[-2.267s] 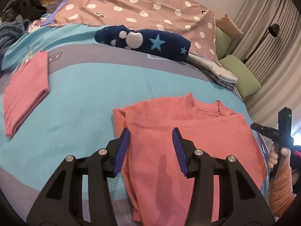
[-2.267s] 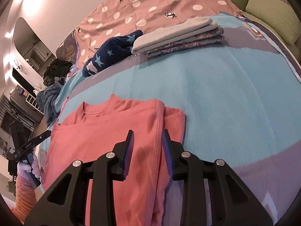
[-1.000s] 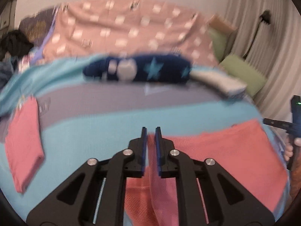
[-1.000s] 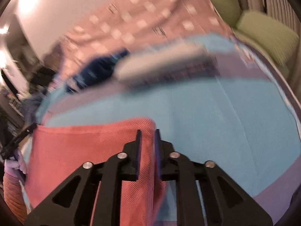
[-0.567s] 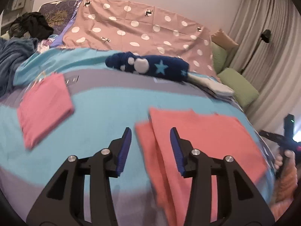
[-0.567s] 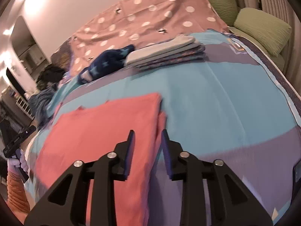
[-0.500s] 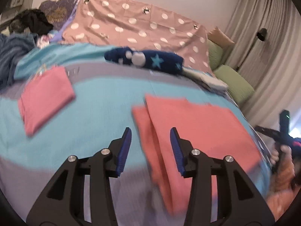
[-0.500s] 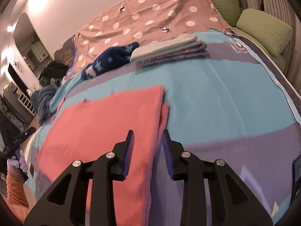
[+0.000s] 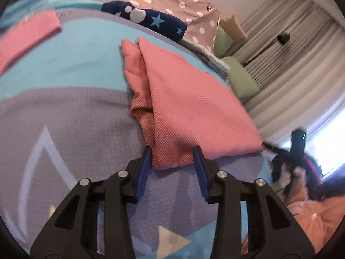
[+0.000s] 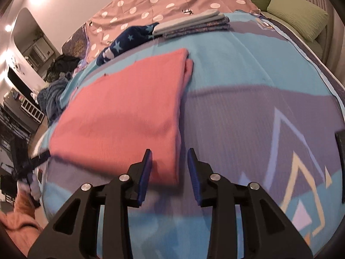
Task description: Fold small clothes
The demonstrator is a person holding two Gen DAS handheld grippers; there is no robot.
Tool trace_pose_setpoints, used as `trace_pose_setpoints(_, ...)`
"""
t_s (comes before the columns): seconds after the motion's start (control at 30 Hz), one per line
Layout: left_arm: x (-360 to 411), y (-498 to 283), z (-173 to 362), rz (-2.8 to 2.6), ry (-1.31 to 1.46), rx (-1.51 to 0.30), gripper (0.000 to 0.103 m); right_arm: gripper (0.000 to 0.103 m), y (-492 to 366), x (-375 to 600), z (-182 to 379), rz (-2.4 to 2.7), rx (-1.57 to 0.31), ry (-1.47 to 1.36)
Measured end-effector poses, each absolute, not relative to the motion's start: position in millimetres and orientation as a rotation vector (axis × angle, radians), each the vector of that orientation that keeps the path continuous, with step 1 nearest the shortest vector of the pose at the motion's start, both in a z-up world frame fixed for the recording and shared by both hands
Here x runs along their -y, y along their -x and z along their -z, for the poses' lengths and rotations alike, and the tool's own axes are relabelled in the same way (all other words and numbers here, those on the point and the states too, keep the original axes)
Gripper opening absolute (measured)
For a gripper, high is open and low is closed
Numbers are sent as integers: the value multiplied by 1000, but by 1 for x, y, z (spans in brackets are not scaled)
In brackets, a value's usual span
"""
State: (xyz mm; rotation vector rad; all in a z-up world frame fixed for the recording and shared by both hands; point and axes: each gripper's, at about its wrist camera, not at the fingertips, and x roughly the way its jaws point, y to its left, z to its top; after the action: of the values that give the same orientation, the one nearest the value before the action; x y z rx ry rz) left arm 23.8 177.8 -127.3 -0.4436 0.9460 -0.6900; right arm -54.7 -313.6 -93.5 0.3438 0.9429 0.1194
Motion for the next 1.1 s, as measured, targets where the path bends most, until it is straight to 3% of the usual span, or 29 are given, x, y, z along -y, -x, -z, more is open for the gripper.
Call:
trace_pose_setpoints(0.07, -182, -27, 130, 674, 483, -950, 9, 41, 61, 313, 102, -125, -958, -376)
trace_pose_setpoints(0.3, -188, -15, 104, 538, 145, -972, 0, 41, 65, 307, 107, -105, -959, -352)
trace_pose_setpoints(0.43, -199, -10, 112, 483, 157, -1002, 0, 41, 65, 309, 107, -103, -956, -360)
trace_pose_setpoints(0.53, -197, -4, 96, 510, 221, -909, 3, 41, 67, 309, 106, -104, -958, -352)
trace_pose_setpoints(0.7, -153, -13, 66, 594, 152, -838, 32, 41, 73, 315, 105, -114, -938, -361)
trace_pose_setpoints(0.8, -108, -24, 53, 681, 86, -828, 40, 41, 78, 320, 109, -147, -910, -393)
trace_pose_setpoints(1.1, 84, -66, 46, 892, -176, -884, 41, 46, 69, 321, 105, -370, -816, -355)
